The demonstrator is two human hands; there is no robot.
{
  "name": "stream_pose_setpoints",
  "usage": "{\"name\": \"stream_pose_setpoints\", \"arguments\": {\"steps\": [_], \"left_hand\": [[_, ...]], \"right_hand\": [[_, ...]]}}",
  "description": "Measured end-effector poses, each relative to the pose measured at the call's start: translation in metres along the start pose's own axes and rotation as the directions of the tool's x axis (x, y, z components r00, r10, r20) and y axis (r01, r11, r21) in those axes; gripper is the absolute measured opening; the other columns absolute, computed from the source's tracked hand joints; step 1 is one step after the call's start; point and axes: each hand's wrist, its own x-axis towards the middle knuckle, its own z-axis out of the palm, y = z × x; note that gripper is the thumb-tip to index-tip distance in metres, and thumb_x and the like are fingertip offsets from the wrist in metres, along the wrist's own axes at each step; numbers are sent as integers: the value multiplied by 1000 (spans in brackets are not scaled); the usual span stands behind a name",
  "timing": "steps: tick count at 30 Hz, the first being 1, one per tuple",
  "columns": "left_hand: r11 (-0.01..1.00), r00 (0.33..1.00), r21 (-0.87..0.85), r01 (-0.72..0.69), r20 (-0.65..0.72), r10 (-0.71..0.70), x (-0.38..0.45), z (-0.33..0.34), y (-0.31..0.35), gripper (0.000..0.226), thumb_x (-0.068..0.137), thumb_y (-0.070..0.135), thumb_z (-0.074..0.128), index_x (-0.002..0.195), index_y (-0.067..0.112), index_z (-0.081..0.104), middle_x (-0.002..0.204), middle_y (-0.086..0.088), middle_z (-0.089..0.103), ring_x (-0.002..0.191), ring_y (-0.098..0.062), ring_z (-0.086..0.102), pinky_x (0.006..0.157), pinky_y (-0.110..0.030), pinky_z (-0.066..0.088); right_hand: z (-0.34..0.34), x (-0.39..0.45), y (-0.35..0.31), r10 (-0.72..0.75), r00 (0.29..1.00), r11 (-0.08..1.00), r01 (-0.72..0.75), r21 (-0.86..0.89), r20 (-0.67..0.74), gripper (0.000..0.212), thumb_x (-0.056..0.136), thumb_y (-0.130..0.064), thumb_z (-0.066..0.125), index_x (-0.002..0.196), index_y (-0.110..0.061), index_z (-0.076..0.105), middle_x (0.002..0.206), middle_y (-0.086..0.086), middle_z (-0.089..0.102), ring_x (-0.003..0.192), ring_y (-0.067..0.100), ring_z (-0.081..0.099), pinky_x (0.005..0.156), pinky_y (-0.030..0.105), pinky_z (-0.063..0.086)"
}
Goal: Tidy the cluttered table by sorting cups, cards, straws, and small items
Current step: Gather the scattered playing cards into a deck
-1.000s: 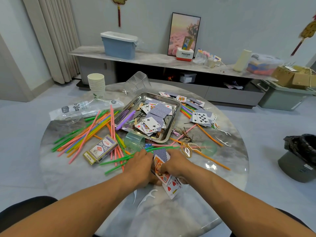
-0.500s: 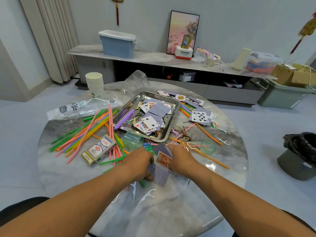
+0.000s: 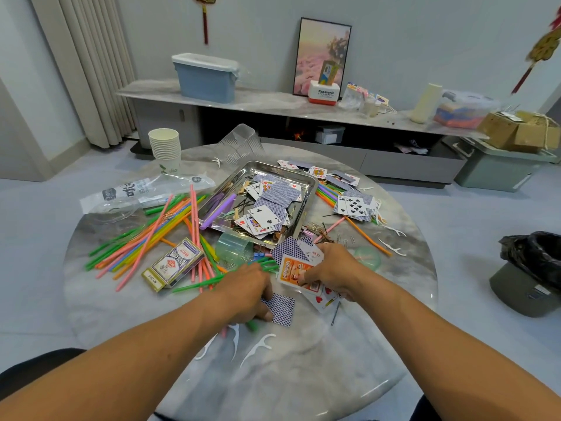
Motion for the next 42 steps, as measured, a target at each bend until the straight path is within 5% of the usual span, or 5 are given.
{"name": "stream_pose_setpoints", "arguments": {"steps": [13,18,28,38,42], "left_hand": [[990,995,143,-7,96,-7,-2,-13,-2,58,69,41,89,115,15,65,121,-6,53,112,-24,52,89,-35,50],[1000,994,8,0,108,0,-8,-15,0,56,74,30,88,106,23,43,102,-2,55,67,-12,49,53,-29,37],[883,982,-469,12,-162,-99,1,-5,-4,84,66,13,91,125,35,36,107,1,63,93,-17,63,79,-36,54],[853,981,-517,-66,-190,-40,9,4,2,36,74,14,86,90,33,60,81,10,71,78,-10,67,67,-23,50],[866,976,-494,-74,-215,-39,8,0,1,43,80,16,82,101,46,61,83,23,69,79,13,60,66,-14,43]], "right_hand": [[-2,6,8,23,999,980,-32,-198,-49,62,74,-14,88,130,-14,61,113,9,72,98,30,72,85,48,61],[-3,5,12,60,996,978,-47,-204,58,83,71,-14,91,145,-16,51,121,8,70,100,28,72,84,45,62],[3,-2,8,-242,950,960,264,-95,200,30,83,-1,78,101,-23,73,80,-7,73,63,4,67,59,23,58],[10,-2,12,-247,932,948,289,-131,265,54,81,4,69,123,-26,52,100,-5,59,78,15,58,56,31,50],[-4,-3,14,-168,964,980,186,-74,207,60,87,-19,78,138,-33,48,117,-4,62,95,14,63,79,32,56]]}}
